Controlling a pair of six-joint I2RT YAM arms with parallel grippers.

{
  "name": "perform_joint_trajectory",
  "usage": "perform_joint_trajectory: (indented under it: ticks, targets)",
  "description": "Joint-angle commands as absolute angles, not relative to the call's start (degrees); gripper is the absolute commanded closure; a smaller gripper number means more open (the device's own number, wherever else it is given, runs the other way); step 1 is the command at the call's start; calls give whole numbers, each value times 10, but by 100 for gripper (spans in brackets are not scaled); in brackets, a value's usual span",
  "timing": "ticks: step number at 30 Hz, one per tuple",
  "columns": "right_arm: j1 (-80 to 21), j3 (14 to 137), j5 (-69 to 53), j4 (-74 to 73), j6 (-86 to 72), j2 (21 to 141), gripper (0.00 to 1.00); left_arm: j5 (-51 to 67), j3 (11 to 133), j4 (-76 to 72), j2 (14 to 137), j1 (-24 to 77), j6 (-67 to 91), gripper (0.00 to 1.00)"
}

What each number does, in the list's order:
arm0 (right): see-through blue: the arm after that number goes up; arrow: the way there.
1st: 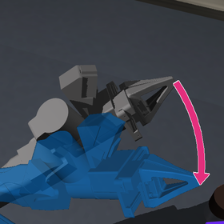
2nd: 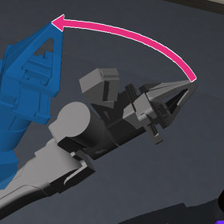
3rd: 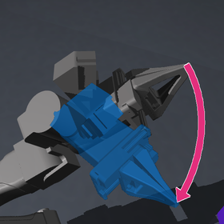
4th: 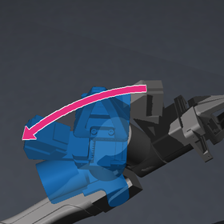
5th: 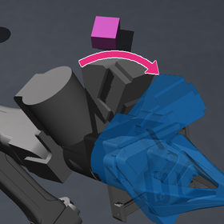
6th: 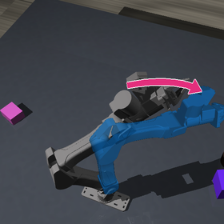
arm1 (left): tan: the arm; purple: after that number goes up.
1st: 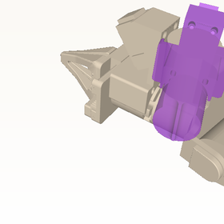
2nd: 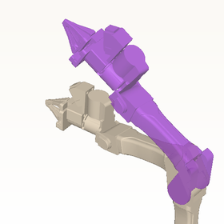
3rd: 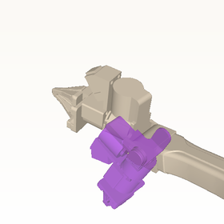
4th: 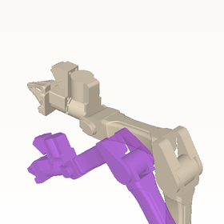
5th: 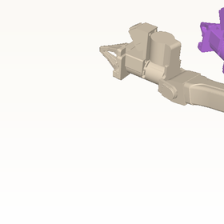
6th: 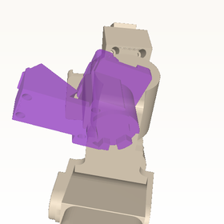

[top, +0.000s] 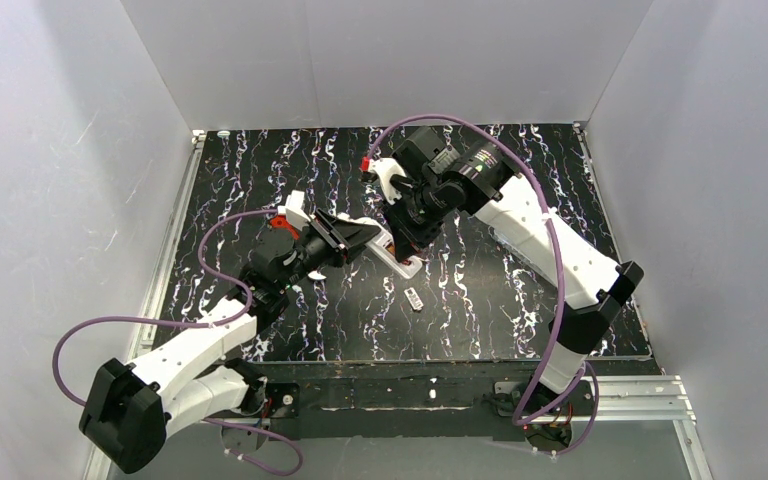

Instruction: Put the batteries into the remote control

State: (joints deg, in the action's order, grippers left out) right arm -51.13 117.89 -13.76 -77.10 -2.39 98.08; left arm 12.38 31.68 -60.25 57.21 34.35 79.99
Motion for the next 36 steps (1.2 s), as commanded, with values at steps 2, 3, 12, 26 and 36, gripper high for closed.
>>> perform_joint_trajectory:
  ticks: [2, 3, 12, 26, 36]
  targets:
    - [-513, 1189, -125, -787, -29, 988, 99, 154, 340, -652, 557, 347, 781, 100]
    - [-512, 1189, -124, -789, -29, 988, 99, 152, 336, -654, 555, 347, 777, 100]
    - [-513, 1187, -119, -793, -30, 994, 99, 171, 343, -655, 549, 347, 766, 100]
    - [-513, 1166, -138, -796, -38, 993, 99, 163, 322, -653, 538, 347, 731, 100]
    - [-512, 1157, -169, -796, -41, 996, 99, 171, 330, -644, 541, 348, 699, 100]
